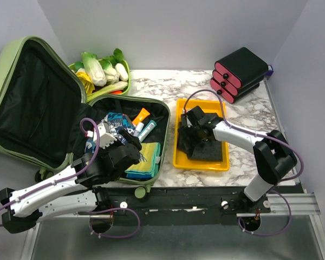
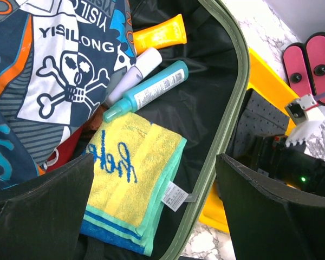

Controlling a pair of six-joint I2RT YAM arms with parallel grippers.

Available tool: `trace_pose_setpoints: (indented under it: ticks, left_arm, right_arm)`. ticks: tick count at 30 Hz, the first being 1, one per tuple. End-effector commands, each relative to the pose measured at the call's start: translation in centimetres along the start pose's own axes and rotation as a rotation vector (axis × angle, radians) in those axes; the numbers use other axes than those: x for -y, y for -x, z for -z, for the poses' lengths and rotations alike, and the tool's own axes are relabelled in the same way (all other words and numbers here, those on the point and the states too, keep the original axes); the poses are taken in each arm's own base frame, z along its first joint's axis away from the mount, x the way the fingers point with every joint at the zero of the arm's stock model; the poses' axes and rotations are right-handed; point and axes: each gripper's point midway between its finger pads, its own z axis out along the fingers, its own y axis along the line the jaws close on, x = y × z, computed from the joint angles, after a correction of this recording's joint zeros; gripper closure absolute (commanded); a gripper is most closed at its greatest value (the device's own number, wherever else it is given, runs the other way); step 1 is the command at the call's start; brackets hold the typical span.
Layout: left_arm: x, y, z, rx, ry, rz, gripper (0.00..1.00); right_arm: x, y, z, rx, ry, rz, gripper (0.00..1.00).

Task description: Open, take out, and arrange the luggage

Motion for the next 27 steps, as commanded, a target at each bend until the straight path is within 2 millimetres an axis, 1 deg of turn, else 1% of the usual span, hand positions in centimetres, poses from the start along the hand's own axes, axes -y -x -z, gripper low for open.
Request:
trace_pose_setpoints:
  ticks: [1,2,3,5,6,7,8,9,10,11,12,13,14,15,16,17,18,19,20,21,22,23,24,25,26,27]
  left_arm:
    - [-0.5,1.6,0.0,0.068,0.021,0.004,0.01]
    - [-0.4,1.7,0.0,0.071,0.019,-0.003,0.01]
    - [-0.6,1.8,0.0,0.076,0.024,-0.011,0.01]
    - [-0.6,2.4,0.2,0.088,0.028,-0.013,0.01]
    - [-1.3,2.7,0.3,0.096,0.049,-0.033,0.01]
    - [-1.5,3.0,0.4,0.098,0.061,-0.012,0.01]
    - [-1.8,3.7,0.6,0.108,0.081,0.011,0.01]
    - [-2.8,3.9,0.8,0.107,0.109,0.011,0.01]
    - [-3.2,3.8,0.7,0.092,0.120,0.002,0.01]
    - [-4.0,4.0,0.4,0.092,0.149,-0.006,0.01]
    - [-3.1,4.1,0.1,0.080,0.116,0.028,0.01]
    - [-2.5,2.7,-0.2,-0.007,0.089,0.032,0.01]
    - [-3.0,1.3,-1.1,-0.069,0.078,-0.068,0.01]
    - [-2.8,2.4,-2.8,-0.047,0.088,0.005,0.01]
    - [-3.4,1.9,-3.5,-0.080,0.112,0.012,0.01]
    - [-3.7,0.8,-3.9,-0.153,0.118,0.034,0.01]
    - [-4.4,0.7,-4.5,-0.172,0.152,0.023,0.01]
    - [-5.7,1.3,-5.0,-0.167,0.211,0.061,0.01]
    - [-6.2,1.8,-5.1,-0.154,0.244,0.074,0.01]
    - [-7.8,1.8,-4.7,-0.146,0.329,0.123,0.01]
    - [-9.2,2.3,-4.4,-0.123,0.401,0.161,0.01]
    - [-9.7,2.7,-4.1,-0.102,0.434,0.187,0.01]
    - [-10.4,3.2,-3.7,-0.076,0.457,0.202,0.01]
    - [-10.8,3.4,-3.6,-0.057,0.469,0.220,0.01]
    - [-11.7,3.3,-3.6,-0.044,0.492,0.225,0.01]
    - [-12.7,3.3,-3.3,-0.028,0.530,0.223,0.01]
  right_arm:
    - [-0.3,0.9,2.2,0.067,0.016,0.003,0.00]
    - [0.5,2.1,3.0,0.103,-0.030,0.001,0.00]
    - [0.9,2.7,3.5,0.122,-0.052,0.002,0.00]
    - [1.9,4.5,5.6,0.183,-0.104,-0.013,0.00]
    - [2.0,5.9,6.8,0.231,-0.112,-0.030,0.00]
    - [2.1,7.4,8.6,0.301,-0.109,-0.046,0.00]
    - [2.1,8.5,9.6,0.348,-0.104,-0.058,0.00]
    - [1.8,10.1,10.9,0.413,-0.088,-0.099,0.00]
    - [1.3,12.1,12.1,0.503,-0.053,-0.122,0.00]
    - [-0.5,13.2,13.2,0.556,0.053,-0.112,0.00]
    - [-1.8,14.2,13.8,0.594,0.127,-0.086,0.00]
    - [-3.2,16.2,15.2,0.674,0.210,-0.068,0.00]
    - [-6.1,16.6,16.0,0.675,0.366,-0.022,0.00]
    - [-7.4,16.9,15.2,0.650,0.433,-0.009,0.00]
    - [-8.7,18.6,16.6,0.666,0.490,0.019,0.00]
    - [-10.3,18.8,16.7,0.641,0.537,0.044,0.00]
    - [-11.3,19.1,14.7,0.588,0.538,0.052,0.00]
    - [-12.0,19.4,14.2,0.567,0.547,0.063,0.00]
    - [-13.2,21.1,15.5,0.598,0.580,0.080,0.00]
    - [-13.9,21.5,14.8,0.579,0.592,0.077,0.00]
    - [-14.8,21.5,12.6,0.537,0.599,0.082,0.00]
    - [-16.2,22.9,13.4,0.564,0.629,0.104,0.00]
    - [-17.0,23.2,12.9,0.557,0.642,0.104,0.00]
    - [-18.1,23.1,10.4,0.505,0.643,0.106,0.00]
    - [-19.5,23.1,9.9,0.492,0.659,0.125,0.00]
    - [-20.3,24.8,11.0,0.532,0.668,0.131,0.00]
